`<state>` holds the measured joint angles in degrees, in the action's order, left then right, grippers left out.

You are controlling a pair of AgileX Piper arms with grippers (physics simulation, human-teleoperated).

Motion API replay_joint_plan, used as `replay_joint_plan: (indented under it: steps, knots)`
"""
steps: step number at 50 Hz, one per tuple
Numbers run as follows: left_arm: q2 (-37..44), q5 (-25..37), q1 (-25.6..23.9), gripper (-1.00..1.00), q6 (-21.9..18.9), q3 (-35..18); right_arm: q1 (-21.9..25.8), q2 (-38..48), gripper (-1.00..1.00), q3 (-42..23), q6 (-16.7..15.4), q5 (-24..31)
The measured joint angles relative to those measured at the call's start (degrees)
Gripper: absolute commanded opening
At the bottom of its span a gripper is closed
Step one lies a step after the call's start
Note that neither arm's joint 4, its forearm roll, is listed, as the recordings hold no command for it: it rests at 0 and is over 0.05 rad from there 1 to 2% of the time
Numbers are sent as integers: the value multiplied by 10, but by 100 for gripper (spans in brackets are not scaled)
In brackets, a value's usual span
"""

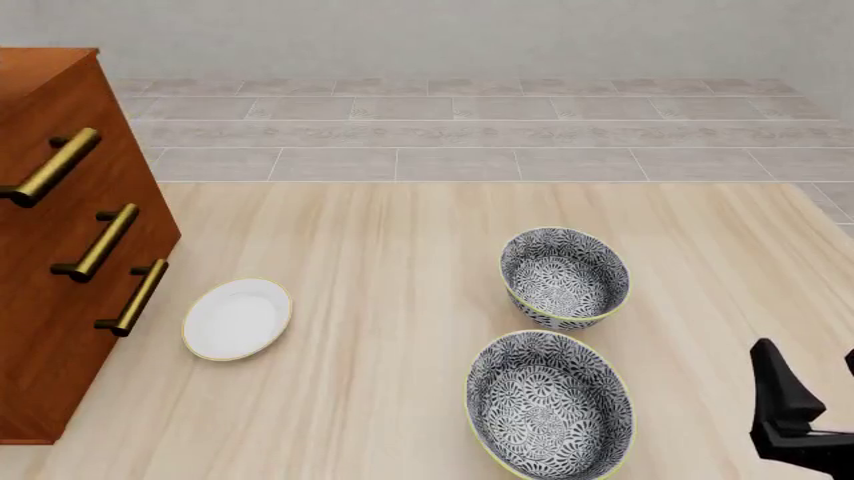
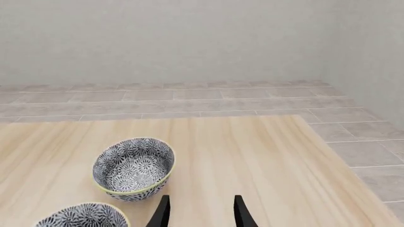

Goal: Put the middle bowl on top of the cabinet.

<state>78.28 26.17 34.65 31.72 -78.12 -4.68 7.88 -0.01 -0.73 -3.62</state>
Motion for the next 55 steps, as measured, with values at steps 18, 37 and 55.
replay_joint_plan:
  steps: [18,37,55]
  knots:
    - [3,-2,8,-100,-7,0,0,-13,100,0,0,13]
    - [1,-2,14,100,-2,9,0,7,100,0,0,-6]
    - [-13,-2,3,100,7,16,1,1,100,0,0,1]
